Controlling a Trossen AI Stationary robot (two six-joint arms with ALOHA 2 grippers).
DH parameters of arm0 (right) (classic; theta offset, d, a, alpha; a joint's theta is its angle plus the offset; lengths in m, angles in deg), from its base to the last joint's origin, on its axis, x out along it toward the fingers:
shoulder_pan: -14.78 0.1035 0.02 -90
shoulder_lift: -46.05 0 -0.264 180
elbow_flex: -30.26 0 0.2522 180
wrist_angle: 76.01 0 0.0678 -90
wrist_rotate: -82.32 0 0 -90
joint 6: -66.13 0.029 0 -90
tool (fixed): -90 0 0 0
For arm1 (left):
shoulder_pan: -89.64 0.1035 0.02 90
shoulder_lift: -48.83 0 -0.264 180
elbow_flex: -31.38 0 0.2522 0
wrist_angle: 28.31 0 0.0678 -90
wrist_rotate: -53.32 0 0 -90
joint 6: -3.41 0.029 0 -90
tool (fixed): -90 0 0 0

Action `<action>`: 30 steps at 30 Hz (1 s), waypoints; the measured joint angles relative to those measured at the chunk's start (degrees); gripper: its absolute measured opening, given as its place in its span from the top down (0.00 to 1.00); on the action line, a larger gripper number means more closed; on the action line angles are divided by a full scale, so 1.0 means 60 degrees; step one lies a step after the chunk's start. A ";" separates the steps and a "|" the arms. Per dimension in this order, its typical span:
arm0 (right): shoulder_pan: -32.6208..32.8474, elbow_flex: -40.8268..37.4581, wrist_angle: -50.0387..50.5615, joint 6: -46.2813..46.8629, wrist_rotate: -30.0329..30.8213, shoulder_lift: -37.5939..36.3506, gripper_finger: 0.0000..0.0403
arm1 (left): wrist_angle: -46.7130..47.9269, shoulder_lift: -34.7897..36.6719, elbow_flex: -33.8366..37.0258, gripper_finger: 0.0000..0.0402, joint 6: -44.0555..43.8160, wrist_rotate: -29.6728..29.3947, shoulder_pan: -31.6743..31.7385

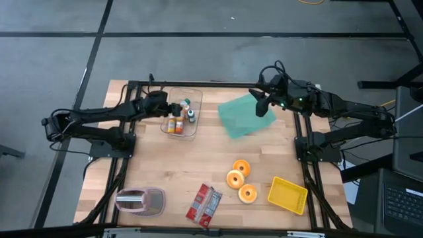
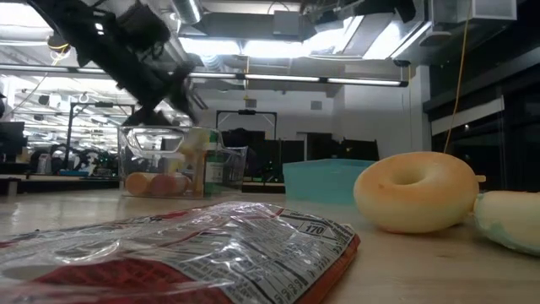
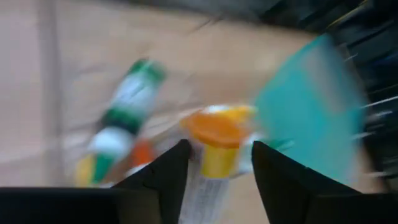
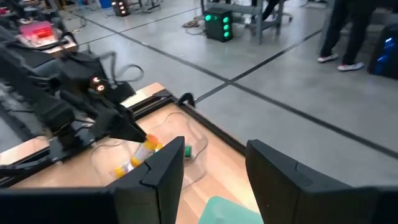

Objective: Pick & Place Food Item
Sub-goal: Put the yellow food coloring bottle into the transparent bin, then put the pink donut into the yellow bin

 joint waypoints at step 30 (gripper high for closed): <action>0.0434 0.0007 0.0196 0.3007 -0.4619 0.0863 0.58 | -0.8981 0.1326 -0.0018 0.54 0.2930 0.0061 -0.2731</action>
